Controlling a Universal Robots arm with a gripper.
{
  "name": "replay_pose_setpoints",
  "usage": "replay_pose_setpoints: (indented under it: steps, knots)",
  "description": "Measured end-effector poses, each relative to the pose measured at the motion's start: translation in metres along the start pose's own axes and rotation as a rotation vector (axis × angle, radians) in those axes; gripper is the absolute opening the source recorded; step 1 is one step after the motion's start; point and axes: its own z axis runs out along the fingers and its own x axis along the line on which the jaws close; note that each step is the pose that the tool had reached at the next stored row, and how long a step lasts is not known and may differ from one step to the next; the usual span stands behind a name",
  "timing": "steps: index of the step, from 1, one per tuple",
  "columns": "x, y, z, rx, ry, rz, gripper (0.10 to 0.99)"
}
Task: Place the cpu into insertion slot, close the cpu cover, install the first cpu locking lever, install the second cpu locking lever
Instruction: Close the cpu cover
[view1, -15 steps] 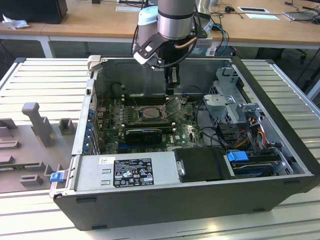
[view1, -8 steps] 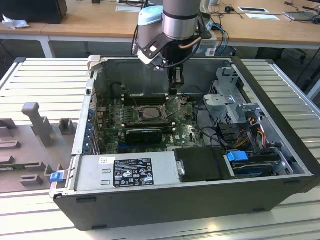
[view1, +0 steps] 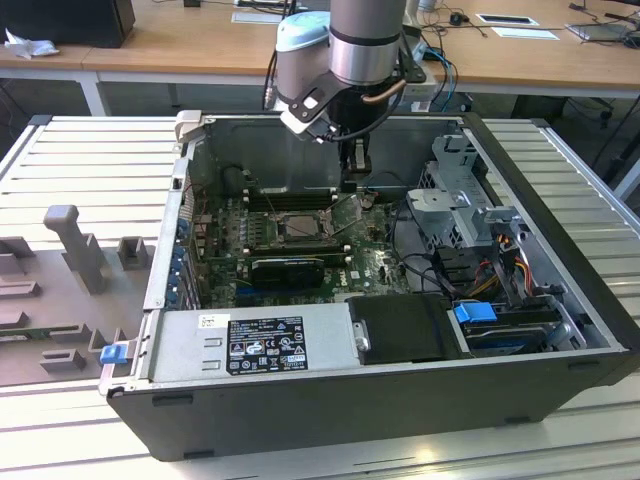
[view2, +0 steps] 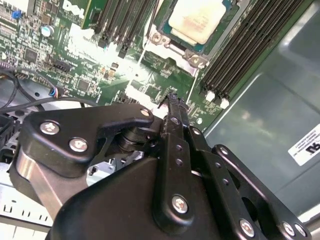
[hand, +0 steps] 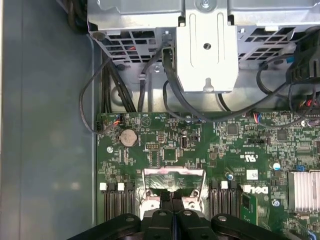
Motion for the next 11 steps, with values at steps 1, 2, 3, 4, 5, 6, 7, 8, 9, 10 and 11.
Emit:
replay_pose_setpoints:
  steps: [1, 2, 3, 4, 5, 6, 7, 8, 9, 10, 11]
  knots:
    - [0.0000, 0.0013, 0.0001, 0.000, 0.0000, 0.000, 0.106]
    - [0.0000, 0.0023, 0.0001, 0.000, -0.0001, 0.000, 0.106]
    - [0.0001, 0.0039, 0.0002, 0.000, -0.0001, 0.000, 0.106]
    - [0.0001, 0.0046, 0.0003, 0.000, -0.0001, 0.000, 0.106]
    - [0.0001, 0.0047, 0.0003, 0.000, -0.0001, 0.000, 0.106]
    - [0.0001, 0.0050, 0.0003, 0.000, -0.0002, 0.000, 0.106]
    - [0.0001, 0.0053, 0.0003, 0.000, -0.0002, 0.000, 0.106]
    - [0.0001, 0.0062, 0.0004, 0.000, -0.0001, 0.000, 0.106]
    - [0.0001, 0.0073, 0.0005, 0.000, -0.0002, 0.000, 0.106]
    - [0.0001, 0.0080, 0.0005, 0.000, -0.0001, 0.000, 0.106]
    - [0.0001, 0.0089, 0.0006, 0.000, -0.0001, 0.000, 0.106]
